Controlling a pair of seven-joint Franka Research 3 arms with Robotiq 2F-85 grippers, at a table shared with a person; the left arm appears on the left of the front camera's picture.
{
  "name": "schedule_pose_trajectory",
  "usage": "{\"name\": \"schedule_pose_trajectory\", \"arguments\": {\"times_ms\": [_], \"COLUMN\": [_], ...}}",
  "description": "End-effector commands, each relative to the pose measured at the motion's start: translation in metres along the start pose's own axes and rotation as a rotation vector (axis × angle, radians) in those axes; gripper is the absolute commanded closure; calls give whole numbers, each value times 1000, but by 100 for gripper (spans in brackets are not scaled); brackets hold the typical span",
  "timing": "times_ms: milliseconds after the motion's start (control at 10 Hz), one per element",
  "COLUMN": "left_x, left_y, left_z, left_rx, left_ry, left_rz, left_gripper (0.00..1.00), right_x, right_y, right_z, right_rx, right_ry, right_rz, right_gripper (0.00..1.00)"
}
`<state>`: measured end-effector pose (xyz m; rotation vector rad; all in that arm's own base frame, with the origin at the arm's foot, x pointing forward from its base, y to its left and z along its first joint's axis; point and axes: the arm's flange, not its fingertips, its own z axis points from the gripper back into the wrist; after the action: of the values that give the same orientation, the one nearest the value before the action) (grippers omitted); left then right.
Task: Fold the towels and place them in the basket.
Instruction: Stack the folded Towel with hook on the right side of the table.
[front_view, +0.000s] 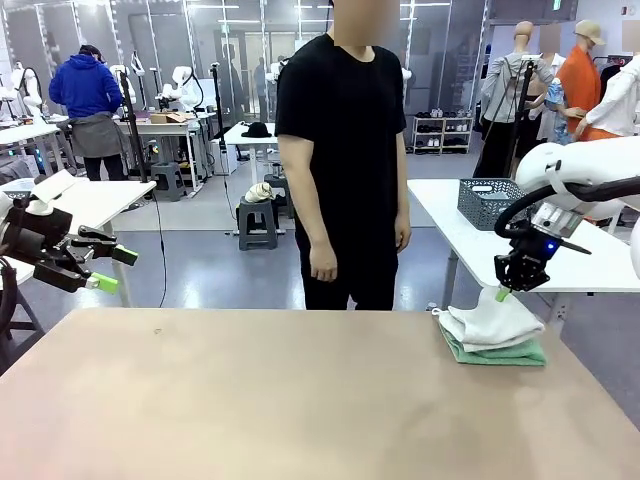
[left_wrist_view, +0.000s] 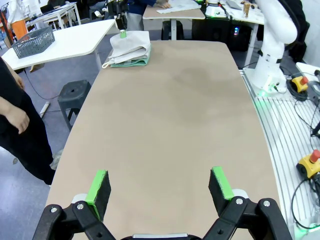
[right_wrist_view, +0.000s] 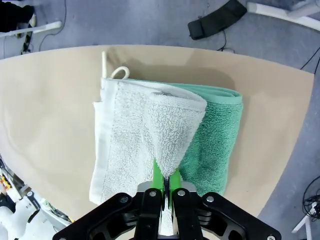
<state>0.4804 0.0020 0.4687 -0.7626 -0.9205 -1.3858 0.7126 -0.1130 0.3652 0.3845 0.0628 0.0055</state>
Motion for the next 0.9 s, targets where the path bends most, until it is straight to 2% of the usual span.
{"name": "schedule_pose_trajectory", "arguments": {"times_ms": [0, 100, 200, 300, 400, 500, 600, 700, 800], "left_x": [2, 2, 2, 2, 2, 2, 2, 2, 2], "left_y": [0, 0, 0, 0, 0, 0, 0, 0, 0], "left_z": [1, 1, 1, 1, 1, 1, 1, 1, 1], "left_rx": [-2, -2, -2, -2, -2, -2, -2, -2, -2], "left_ry": [-6, -6, -6, -6, -6, -6, -6, -6, -6], "left_rz": [3, 3, 3, 3, 3, 3, 3, 3, 3], "left_gripper": [0, 0, 0, 0, 0, 0, 0, 0, 0], "right_x": [4, 3, 2, -1, -2, -5, -10, -17, -29], "right_y": [-6, -10, -10, -8, -5, 0, 8, 20, 37], "right_z": [5, 1, 0, 4, 11, 23, 39, 63, 93], "right_rx": [6, 6, 13, 7, 3, 3, -23, -60, -90], "right_ry": [15, 25, 23, 14, -15, -42, -38, -27, -20], "right_rz": [5, -6, 0, 13, 54, 85, 102, 130, 146], "right_gripper": [95, 89, 75, 69, 55, 49, 35, 29, 15]}}
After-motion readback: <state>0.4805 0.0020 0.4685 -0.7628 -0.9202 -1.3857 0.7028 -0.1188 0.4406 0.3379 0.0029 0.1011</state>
